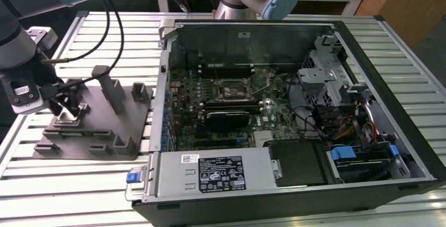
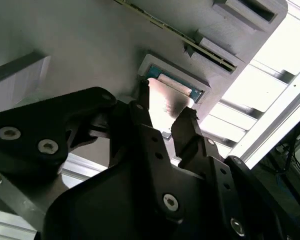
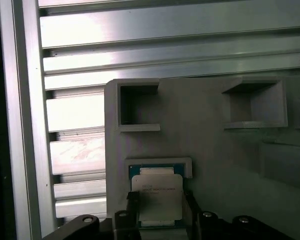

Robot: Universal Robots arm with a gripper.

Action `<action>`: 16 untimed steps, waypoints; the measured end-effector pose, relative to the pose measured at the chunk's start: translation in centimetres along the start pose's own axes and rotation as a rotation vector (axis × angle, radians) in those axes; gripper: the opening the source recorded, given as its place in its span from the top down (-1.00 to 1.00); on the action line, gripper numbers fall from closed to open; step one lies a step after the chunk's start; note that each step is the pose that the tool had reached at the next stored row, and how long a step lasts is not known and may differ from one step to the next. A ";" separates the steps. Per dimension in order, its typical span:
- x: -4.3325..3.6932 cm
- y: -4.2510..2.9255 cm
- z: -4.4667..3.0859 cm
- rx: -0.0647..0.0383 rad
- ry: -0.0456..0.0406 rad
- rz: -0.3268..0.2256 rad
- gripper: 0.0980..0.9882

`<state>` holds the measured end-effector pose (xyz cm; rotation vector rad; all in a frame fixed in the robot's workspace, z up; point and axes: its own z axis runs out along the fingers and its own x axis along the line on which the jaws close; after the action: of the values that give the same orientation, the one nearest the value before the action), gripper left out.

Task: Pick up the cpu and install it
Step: 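Pick up the cpu and move it towards the insertion slot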

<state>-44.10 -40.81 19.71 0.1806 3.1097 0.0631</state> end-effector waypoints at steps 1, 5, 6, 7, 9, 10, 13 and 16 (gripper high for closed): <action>0.00 0.00 0.00 0.000 0.0000 0.000 0.17; 0.00 0.00 0.00 0.000 0.0000 0.000 -0.22; 0.00 0.00 0.00 0.000 0.0000 0.000 -0.22; 0.00 0.00 0.00 0.000 0.0000 0.000 -0.37; 0.00 0.00 0.00 0.000 0.0000 0.000 -0.37; 0.00 0.00 0.02 0.000 0.0000 0.000 -0.37; 0.00 -0.01 0.20 0.000 0.0001 -0.001 -0.37; 0.01 -0.02 0.43 0.001 0.0002 -0.005 -0.37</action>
<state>-44.10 -40.81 19.28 0.1733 3.1102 0.0622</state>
